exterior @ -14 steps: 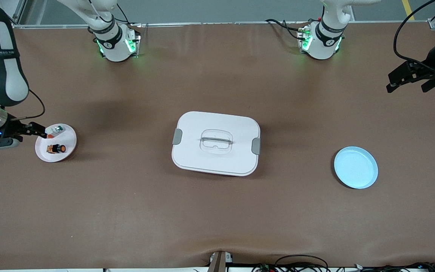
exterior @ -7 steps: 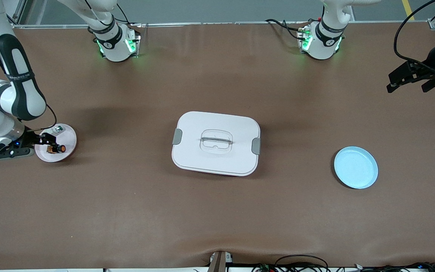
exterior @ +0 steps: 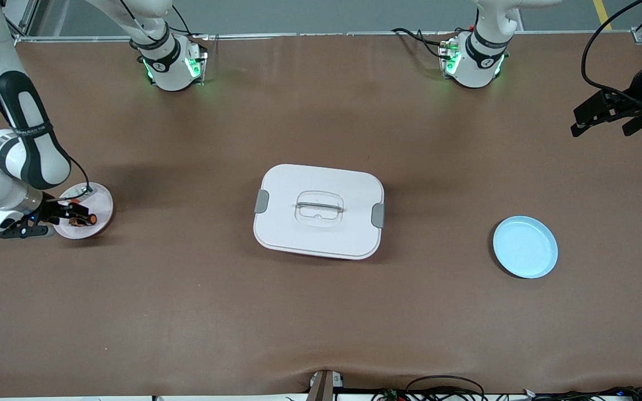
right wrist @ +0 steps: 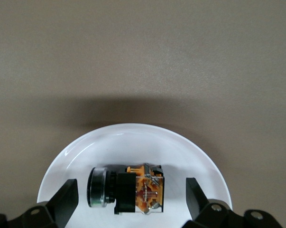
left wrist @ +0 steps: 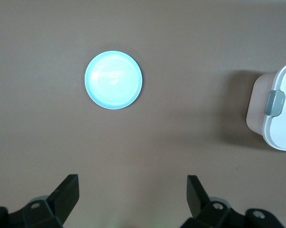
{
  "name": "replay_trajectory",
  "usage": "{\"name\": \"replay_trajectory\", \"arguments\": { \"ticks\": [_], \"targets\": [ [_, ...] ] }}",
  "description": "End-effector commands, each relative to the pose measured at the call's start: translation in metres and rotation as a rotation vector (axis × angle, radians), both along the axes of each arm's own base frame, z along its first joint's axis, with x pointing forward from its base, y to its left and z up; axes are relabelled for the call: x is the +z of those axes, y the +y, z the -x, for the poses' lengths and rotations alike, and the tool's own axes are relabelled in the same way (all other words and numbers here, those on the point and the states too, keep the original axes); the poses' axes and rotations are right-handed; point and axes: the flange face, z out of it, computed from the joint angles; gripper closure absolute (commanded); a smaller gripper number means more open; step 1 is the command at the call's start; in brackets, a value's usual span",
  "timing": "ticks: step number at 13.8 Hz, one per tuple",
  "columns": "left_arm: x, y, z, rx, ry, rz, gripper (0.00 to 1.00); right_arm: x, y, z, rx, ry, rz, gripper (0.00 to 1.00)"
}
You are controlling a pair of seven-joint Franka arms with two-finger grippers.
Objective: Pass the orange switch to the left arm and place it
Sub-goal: 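Reach the right gripper down to the orange switch on the white plate, then close the right gripper on the orange switch and lift it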
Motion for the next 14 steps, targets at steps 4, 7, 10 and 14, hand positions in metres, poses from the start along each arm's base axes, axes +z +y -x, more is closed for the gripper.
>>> {"name": "replay_trajectory", "arguments": {
  "ticks": [4, 7, 10, 14],
  "targets": [
    [0.004, 0.002, -0.001, -0.017, 0.007, 0.013, 0.00, -0.017, -0.001, -0.003, -0.059, 0.014, -0.027, 0.00],
    [0.004, 0.003, -0.001, -0.016, 0.007, 0.013, 0.00, -0.020, -0.001, -0.002, -0.055, 0.018, -0.028, 0.00],
    [0.004, 0.003, -0.001, -0.017, 0.007, 0.013, 0.00, -0.022, 0.000, -0.001, -0.056, 0.024, -0.030, 0.00],
    [0.004, 0.002, -0.001, -0.017, 0.007, 0.013, 0.00, -0.022, 0.002, -0.001, -0.063, 0.033, -0.034, 1.00]
  ]
}}
